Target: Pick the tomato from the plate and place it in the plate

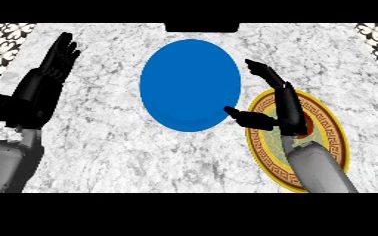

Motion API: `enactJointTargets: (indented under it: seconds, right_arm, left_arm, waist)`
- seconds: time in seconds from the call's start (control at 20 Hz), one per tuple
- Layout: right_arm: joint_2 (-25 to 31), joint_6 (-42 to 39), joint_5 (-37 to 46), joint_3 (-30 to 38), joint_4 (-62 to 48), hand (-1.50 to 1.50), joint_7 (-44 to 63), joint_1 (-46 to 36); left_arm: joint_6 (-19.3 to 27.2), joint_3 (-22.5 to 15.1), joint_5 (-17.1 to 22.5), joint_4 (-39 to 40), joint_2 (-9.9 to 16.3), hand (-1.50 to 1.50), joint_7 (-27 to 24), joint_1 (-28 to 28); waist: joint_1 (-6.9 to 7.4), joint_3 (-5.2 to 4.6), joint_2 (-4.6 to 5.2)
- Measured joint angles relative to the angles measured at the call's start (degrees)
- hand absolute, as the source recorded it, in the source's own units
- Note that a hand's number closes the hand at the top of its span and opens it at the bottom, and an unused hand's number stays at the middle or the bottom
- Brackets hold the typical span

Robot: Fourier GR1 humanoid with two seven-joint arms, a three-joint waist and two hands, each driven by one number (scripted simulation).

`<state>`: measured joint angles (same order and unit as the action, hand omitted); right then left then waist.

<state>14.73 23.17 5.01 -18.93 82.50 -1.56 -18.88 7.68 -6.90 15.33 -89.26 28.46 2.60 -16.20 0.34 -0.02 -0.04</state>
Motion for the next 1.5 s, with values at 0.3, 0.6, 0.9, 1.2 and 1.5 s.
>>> enactJointTargets:
  seconds: [0.3, 0.6, 0.9, 1.2, 1.5]
  right_arm:
    - [5.74, -0.72, 5.58, 1.65, 9.70, -1.50, 9.36, -0.60]
    - [16.23, -11.44, 10.57, 0.00, 13.76, -1.50, 29.53, -4.97]
    - [23.74, -28.78, 6.58, -2.08, 15.57, -1.50, 47.41, -10.28]
    - [25.79, -40.64, -1.88, -2.53, 15.59, -1.50, 57.74, -13.78]
    - [25.62, -42.81, -1.73, -3.44, 13.67, -1.50, 59.26, -13.89]
  left_arm:
    - [-0.39, 0.86, -1.27, -1.00, -0.88, 0.00, 1.06, 0.34]
    - [-0.89, 1.68, -1.23, -1.11, -0.51, 0.00, 1.24, 0.95]
    - [-1.31, 1.60, -1.80, -0.48, -1.04, 0.00, -0.11, 1.61]
    - [-1.37, 1.46, -2.56, -0.84, -1.97, 0.00, -0.06, 1.68]
    - [-2.25, 2.53, -2.59, -1.26, -2.61, 0.00, 1.23, 1.11]
  waist:
    - [-0.64, -0.03, -0.18]
    - [-1.01, -0.25, -0.50]
    - [-0.70, -0.29, -0.38]
    - [-0.33, -0.15, -0.18]
    - [-0.15, -0.05, -0.05]
